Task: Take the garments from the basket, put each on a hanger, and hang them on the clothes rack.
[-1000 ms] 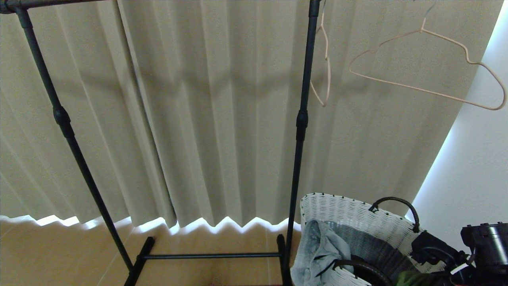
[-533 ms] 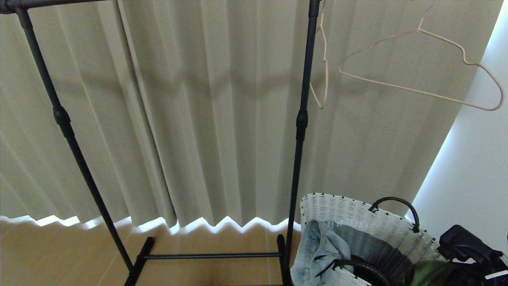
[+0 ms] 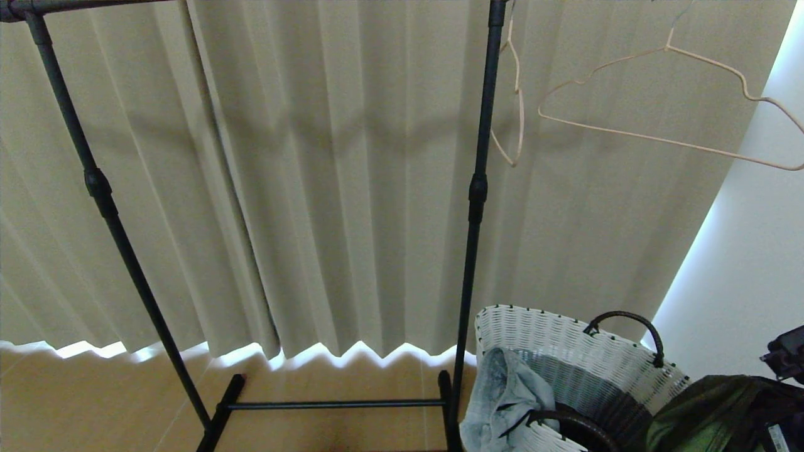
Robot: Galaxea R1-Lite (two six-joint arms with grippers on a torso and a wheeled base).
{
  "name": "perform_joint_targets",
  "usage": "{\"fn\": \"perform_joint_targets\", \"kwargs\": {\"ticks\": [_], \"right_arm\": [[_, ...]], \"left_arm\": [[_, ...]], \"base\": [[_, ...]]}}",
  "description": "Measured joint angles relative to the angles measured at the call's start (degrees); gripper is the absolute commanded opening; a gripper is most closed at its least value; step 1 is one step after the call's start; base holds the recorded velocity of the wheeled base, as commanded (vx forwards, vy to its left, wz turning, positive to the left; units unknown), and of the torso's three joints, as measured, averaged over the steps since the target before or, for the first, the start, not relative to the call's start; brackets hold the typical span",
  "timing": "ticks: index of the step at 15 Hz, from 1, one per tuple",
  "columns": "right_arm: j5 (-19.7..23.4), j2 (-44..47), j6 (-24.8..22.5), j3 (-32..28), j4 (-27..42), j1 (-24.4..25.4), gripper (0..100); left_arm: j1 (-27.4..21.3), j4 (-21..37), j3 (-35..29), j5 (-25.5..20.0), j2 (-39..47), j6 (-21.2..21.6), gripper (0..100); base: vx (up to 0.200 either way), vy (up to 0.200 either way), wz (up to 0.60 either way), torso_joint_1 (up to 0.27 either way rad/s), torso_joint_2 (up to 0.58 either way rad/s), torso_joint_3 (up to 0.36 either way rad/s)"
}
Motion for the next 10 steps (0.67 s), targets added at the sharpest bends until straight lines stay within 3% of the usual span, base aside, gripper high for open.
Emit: {"fn": "perform_joint_targets", "kwargs": {"ticks": [4,10], "right_arm": [[1.7,-5.9,5.2,-4.3,0.7,0.0,0],[1.7,-10.9,5.8,-6.0,0.7,0.6,0]], "left_arm": [[0.0,0.0,0.0,0.0,0.0,0.1,100],[0.0,0.0,0.0,0.0,0.0,0.1,100]], "base": [[0.000,0.000,0.00,0.000,0.00,0.000],[-0.200,0.000,0.00,0.002,0.00,0.002]]}}
